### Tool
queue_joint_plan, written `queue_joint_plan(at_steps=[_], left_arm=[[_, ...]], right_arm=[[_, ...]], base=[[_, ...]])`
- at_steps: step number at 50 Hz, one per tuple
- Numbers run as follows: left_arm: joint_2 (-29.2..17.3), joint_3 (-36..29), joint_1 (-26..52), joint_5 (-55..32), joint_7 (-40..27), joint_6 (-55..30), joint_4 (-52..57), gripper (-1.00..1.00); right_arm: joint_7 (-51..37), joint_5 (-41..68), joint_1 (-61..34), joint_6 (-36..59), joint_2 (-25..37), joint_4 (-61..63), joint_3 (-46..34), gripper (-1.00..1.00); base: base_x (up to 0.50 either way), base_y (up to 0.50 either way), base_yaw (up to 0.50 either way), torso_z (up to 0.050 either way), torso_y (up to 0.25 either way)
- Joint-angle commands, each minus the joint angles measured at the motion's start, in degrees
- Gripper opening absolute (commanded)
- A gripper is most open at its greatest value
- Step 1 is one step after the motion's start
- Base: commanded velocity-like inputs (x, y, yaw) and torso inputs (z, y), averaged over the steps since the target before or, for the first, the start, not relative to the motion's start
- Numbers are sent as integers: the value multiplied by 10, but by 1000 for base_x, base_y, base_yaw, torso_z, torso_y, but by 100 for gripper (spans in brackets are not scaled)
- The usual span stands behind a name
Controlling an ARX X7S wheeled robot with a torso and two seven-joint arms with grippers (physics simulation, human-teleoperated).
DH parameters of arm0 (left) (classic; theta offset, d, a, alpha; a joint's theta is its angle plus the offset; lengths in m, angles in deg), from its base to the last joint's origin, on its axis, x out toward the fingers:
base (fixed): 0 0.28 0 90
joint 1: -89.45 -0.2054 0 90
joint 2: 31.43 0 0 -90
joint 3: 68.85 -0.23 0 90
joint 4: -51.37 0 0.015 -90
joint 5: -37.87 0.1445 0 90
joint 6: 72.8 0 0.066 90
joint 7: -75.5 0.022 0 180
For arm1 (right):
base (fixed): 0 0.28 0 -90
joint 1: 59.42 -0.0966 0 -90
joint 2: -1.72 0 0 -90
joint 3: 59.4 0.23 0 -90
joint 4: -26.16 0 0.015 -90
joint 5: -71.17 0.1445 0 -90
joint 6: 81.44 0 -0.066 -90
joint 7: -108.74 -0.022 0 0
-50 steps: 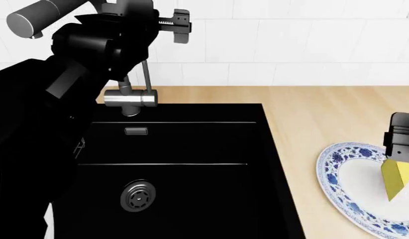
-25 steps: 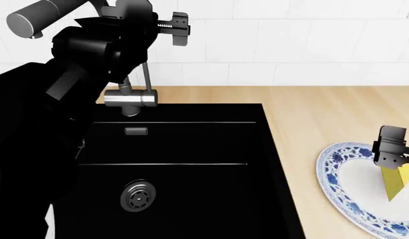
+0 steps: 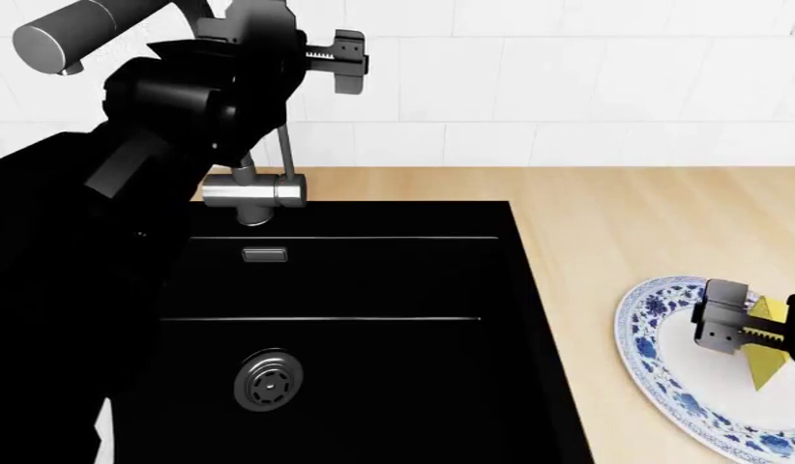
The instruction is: Pick the cheese from the counter and place it in the sink. Then turn on the sink faucet.
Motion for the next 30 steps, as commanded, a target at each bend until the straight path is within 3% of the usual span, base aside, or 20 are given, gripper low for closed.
queue_joint_plan(at_steps=[1,8,9,20,26,30], left_arm=[[1,59,-6,59,1,-12,0,100],[3,120,-10,119,5,-23,0,100],[3,129,-11,129,6,-25,0,100],[6,238,-17,240,16,-45,0,100],[6,265,-20,269,20,-49,0,100],[6,279,-21,282,21,-51,0,100]], right_arm=[[17,-14,32,-22,-6,-20,-16,100],[8,-17,32,-21,-3,-18,-16,100],[2,-19,30,-22,-2,-14,-15,-100],[-4,-40,8,10,-4,11,-5,-100],[-31,-9,-70,109,11,87,33,-100],[-92,67,-143,184,1,122,63,-100]], base=[[0,0,0,0,0],[0,0,0,0,0],[0,0,0,0,0],[0,0,0,0,0],[0,0,0,0,0],[0,0,0,0,0]])
